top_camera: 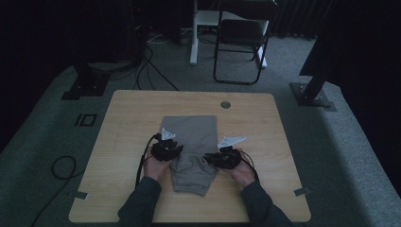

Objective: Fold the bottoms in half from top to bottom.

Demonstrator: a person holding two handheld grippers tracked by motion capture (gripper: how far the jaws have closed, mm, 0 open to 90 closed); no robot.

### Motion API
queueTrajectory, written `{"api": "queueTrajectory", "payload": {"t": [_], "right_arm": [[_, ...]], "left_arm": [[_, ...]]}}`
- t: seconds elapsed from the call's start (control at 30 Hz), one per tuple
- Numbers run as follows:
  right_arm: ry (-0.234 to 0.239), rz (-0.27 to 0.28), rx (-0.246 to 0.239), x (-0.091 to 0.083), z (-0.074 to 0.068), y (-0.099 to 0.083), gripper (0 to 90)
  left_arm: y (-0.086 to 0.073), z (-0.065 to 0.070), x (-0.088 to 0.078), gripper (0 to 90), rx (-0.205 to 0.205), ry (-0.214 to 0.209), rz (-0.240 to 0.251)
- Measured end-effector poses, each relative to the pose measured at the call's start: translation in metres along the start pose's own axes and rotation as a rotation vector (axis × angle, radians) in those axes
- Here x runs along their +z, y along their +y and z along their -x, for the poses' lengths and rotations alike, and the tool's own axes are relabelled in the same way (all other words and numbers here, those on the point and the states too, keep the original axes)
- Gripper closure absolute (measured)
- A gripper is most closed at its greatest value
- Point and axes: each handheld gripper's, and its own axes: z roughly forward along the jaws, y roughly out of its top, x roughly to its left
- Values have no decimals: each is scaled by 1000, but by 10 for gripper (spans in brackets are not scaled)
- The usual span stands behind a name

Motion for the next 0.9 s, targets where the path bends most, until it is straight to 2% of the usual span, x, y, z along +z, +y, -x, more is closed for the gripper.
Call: {"api": "queueTrajectory", "payload": {"t": [0.03,0.1,0.17,0.27,0.33,0.43,0.5,0.57,0.6,0.77,0.9], "right_arm": [[13,2,-12,-2,-1,-2,811],[27,-5,-19,-4,-1,-4,805],[31,-8,-21,-6,-1,-5,756],[17,9,0,-8,2,-4,701],[18,45,25,-11,4,-1,652],[-5,84,57,-12,6,5,641],[-61,64,70,-7,5,8,629],[-127,28,68,1,4,9,627],[-143,11,71,5,3,9,627],[-151,-36,47,19,-7,3,606],[-130,-59,13,23,-26,-7,595]], "left_arm": [[2,3,8,651,-3,-18,-15],[-1,9,10,652,11,-51,-25],[-6,16,7,653,39,-82,-21],[-14,23,1,653,64,-111,-16],[-19,26,-3,653,81,-122,-13],[-28,30,-7,653,100,-130,-17],[-33,32,-10,653,109,-136,-18],[-39,32,-13,653,101,-143,-15],[-41,33,-14,653,97,-144,-13],[-49,33,-19,652,95,-155,-15],[-55,35,-25,649,90,-155,1]]}}
